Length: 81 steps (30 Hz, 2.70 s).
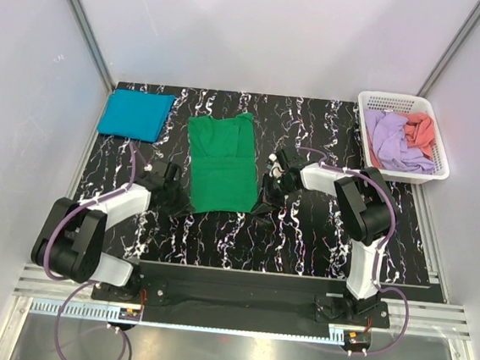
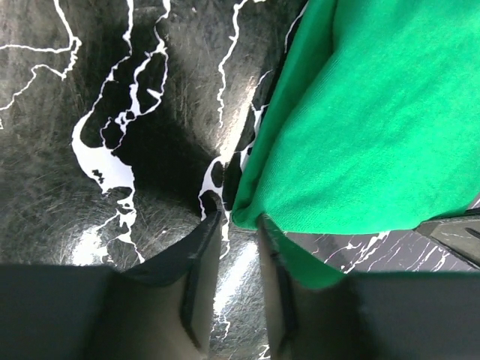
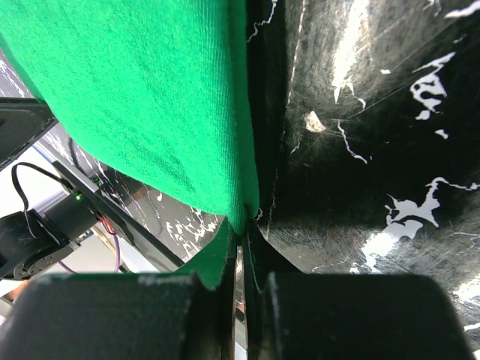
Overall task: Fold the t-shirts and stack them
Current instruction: Fold the tshirt
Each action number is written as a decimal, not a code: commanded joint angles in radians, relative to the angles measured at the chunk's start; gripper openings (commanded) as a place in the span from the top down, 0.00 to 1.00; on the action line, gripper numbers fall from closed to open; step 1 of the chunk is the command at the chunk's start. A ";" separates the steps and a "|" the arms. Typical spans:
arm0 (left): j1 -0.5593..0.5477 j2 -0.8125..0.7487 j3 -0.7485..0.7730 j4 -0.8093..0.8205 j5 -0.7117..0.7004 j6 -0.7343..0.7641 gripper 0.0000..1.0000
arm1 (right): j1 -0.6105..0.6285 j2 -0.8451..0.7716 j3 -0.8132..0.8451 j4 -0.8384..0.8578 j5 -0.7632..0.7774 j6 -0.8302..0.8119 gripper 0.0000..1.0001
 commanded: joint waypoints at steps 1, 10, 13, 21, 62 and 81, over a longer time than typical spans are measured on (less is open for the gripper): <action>0.003 0.031 -0.015 -0.041 -0.020 0.013 0.74 | 0.013 0.009 -0.020 -0.012 0.046 -0.011 1.00; 0.003 0.020 -0.018 0.038 0.065 0.002 1.00 | 0.012 -0.029 -0.015 -0.026 0.055 0.003 1.00; 0.003 -0.004 -0.020 0.012 0.055 -0.010 1.00 | 0.012 -0.051 -0.031 -0.035 0.066 0.000 1.00; 0.000 -0.151 -0.058 -0.043 0.069 -0.054 1.00 | 0.012 -0.167 -0.072 -0.084 0.101 -0.016 1.00; 0.090 0.150 0.716 -0.273 -0.078 0.061 1.00 | -0.094 0.219 1.020 -0.572 0.213 -0.132 1.00; 0.179 0.378 0.908 -0.052 -0.021 0.137 1.00 | -0.117 0.483 1.287 -0.198 0.123 -0.001 1.00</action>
